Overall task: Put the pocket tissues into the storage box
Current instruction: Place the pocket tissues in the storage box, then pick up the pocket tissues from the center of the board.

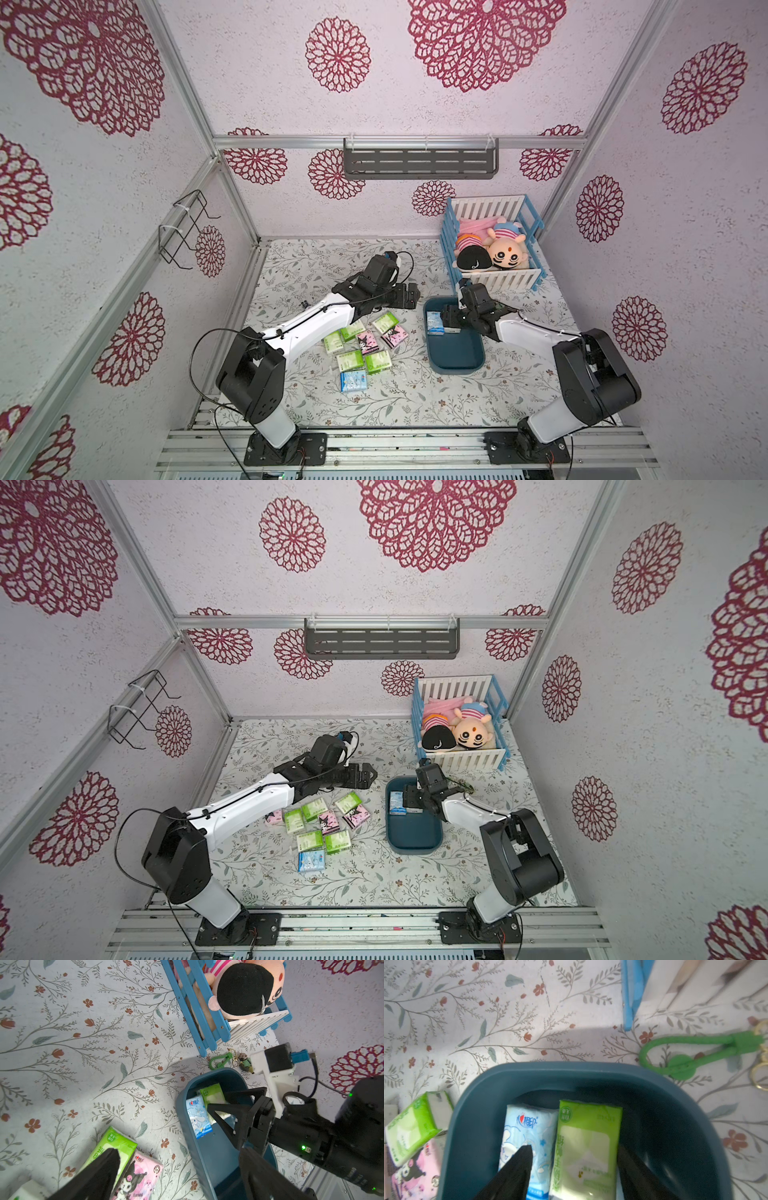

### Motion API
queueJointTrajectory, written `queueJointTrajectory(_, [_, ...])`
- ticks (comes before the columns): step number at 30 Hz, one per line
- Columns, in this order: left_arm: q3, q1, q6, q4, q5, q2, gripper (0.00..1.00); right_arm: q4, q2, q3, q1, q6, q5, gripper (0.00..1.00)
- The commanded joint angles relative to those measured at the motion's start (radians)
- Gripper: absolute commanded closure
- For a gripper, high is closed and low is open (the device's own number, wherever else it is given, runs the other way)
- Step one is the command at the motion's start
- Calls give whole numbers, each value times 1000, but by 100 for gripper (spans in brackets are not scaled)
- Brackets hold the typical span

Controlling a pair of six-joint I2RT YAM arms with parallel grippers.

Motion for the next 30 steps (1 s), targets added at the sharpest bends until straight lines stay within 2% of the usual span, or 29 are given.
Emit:
queueJointTrajectory(1, [-64, 52, -70, 85, 39, -68, 3, -4, -89, 61, 21, -27, 9, 26])
queueJointTrajectory(4, [-119, 118, -112, 121, 40, -114, 3, -12, -117, 85, 37, -21, 27, 26])
queueJointTrajectory(9, [-150, 212, -84, 27, -34, -199, 3, 34, -119, 126, 121, -4, 14, 25])
queueJointTrajectory(14, [-218, 360, -93, -40, -45, -297, 3, 55, 22, 237, 243, 10, -24, 23])
queueJointTrajectory(20, [-306, 525, -70, -103, -12, -412, 3, 28, 205, 357, 318, -1, -41, 20])
queueJointTrajectory(25, [-351, 600, -44, -132, 23, -476, 3, -41, 301, 422, 351, -81, -46, 16])
queueJointTrajectory(30, [-369, 621, -45, -128, 43, -492, 3, -129, 375, 502, 392, -162, -2, 10])
